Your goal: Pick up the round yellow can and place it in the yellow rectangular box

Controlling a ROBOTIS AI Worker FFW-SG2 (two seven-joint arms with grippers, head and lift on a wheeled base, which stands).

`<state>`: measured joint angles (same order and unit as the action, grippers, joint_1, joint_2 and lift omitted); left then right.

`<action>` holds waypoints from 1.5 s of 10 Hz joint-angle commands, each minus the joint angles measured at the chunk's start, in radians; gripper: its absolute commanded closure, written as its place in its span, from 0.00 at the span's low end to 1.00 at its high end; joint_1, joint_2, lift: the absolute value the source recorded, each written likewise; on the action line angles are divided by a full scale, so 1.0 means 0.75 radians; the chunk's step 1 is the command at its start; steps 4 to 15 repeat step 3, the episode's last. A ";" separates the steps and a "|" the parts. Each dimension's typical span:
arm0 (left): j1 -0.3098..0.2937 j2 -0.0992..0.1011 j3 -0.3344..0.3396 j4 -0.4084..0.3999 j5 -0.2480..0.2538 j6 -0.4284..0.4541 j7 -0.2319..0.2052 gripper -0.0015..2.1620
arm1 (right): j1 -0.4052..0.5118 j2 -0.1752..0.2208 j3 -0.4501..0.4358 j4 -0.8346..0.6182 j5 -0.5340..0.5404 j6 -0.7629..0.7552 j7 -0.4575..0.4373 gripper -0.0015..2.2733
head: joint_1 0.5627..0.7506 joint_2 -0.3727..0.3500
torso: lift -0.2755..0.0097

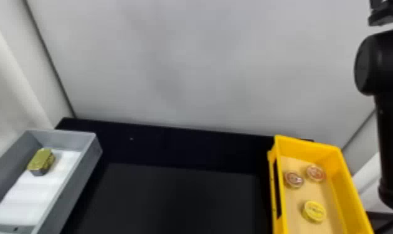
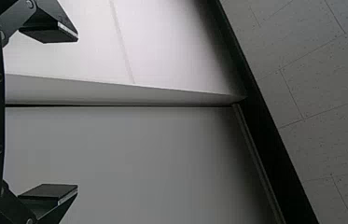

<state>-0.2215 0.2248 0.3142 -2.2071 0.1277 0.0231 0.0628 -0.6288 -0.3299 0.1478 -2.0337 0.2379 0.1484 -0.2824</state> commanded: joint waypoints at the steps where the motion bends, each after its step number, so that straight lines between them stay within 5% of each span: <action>1: -0.003 -0.001 -0.001 0.000 0.002 0.000 0.000 0.06 | 0.000 -0.002 -0.001 -0.005 0.000 0.007 -0.004 0.04 | 0.70 0.41 | 0.94; 15: -0.005 -0.001 -0.003 0.000 0.002 0.000 0.002 0.06 | -0.002 -0.006 0.001 -0.009 0.000 0.007 -0.014 0.04 | 0.70 0.41 | 0.94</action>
